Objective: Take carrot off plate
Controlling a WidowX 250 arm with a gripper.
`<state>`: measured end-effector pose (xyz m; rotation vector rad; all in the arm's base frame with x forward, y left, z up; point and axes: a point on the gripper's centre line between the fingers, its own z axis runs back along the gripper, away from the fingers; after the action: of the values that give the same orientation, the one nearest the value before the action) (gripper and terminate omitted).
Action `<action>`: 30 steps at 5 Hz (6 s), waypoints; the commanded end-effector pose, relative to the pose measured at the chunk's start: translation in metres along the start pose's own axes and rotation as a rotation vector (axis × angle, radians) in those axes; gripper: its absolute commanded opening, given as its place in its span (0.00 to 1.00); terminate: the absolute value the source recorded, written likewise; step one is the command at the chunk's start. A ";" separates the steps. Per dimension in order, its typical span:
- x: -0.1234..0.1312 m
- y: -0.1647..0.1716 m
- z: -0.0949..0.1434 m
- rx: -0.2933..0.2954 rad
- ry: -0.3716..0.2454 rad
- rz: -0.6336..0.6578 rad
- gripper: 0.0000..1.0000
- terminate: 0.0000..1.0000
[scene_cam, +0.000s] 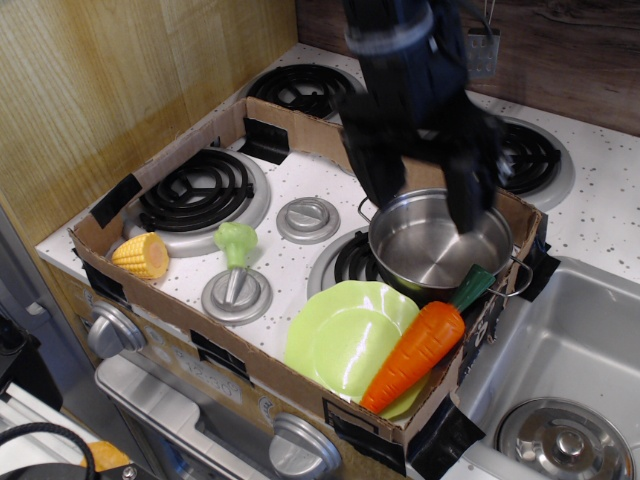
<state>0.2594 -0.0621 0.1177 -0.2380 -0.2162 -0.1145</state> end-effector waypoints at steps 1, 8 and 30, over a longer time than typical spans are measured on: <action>-0.020 -0.015 -0.022 0.023 -0.053 -0.103 1.00 0.00; -0.035 0.007 -0.075 -0.011 -0.076 -0.078 0.00 0.00; 0.091 0.110 0.001 0.159 0.108 -0.458 1.00 0.00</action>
<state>0.3486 0.0398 0.0810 -0.0534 -0.0896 -0.5555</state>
